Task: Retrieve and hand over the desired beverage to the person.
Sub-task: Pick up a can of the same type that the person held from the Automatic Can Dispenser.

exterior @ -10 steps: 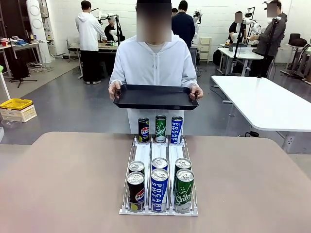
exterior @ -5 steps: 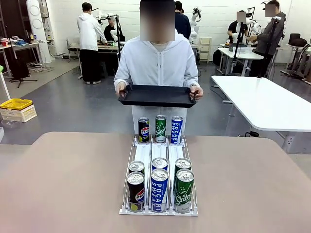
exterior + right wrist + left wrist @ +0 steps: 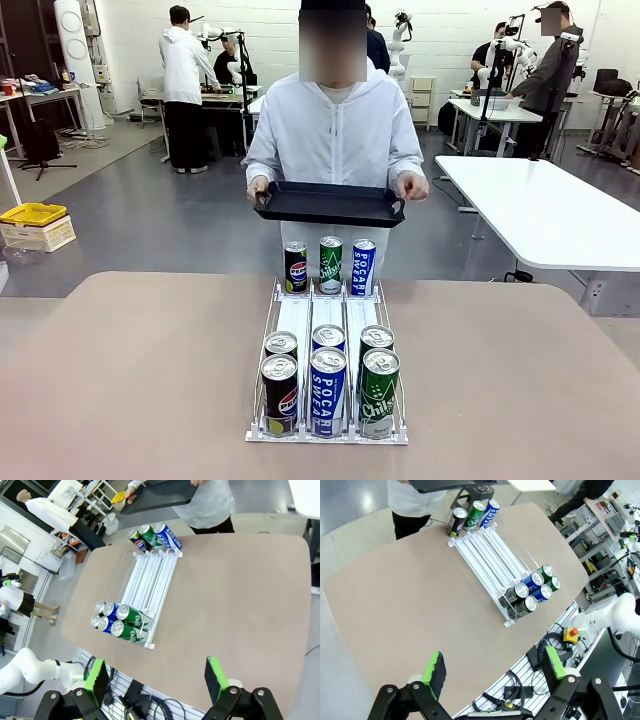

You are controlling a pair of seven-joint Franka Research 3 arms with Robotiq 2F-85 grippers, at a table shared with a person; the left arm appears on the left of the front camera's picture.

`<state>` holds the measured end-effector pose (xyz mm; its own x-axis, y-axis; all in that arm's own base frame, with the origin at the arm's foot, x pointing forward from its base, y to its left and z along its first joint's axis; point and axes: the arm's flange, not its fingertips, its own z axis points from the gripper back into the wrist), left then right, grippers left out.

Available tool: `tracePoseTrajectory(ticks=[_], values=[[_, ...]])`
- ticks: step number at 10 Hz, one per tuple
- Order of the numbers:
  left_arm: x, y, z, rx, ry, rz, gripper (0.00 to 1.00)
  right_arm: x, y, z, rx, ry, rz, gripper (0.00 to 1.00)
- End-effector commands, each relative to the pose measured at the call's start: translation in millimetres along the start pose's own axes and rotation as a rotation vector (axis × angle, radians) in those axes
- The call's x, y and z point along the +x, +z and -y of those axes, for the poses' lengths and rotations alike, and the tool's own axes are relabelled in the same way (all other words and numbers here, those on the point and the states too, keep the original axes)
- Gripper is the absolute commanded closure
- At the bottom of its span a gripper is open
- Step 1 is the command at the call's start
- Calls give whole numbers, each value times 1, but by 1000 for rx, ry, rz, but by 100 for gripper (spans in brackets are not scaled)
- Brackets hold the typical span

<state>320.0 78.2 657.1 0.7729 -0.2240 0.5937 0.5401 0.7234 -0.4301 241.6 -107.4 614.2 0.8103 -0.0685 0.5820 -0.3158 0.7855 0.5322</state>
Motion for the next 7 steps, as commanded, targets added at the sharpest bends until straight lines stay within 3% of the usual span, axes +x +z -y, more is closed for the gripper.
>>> tracePoseTrajectory(ticks=[1,7], values=[[0,1,-1,-17,-17,4,0,1,-2,0,25,9,2,0],[0,1,-1,-17,-17,4,0,1,-2,0,25,9,2,0]])
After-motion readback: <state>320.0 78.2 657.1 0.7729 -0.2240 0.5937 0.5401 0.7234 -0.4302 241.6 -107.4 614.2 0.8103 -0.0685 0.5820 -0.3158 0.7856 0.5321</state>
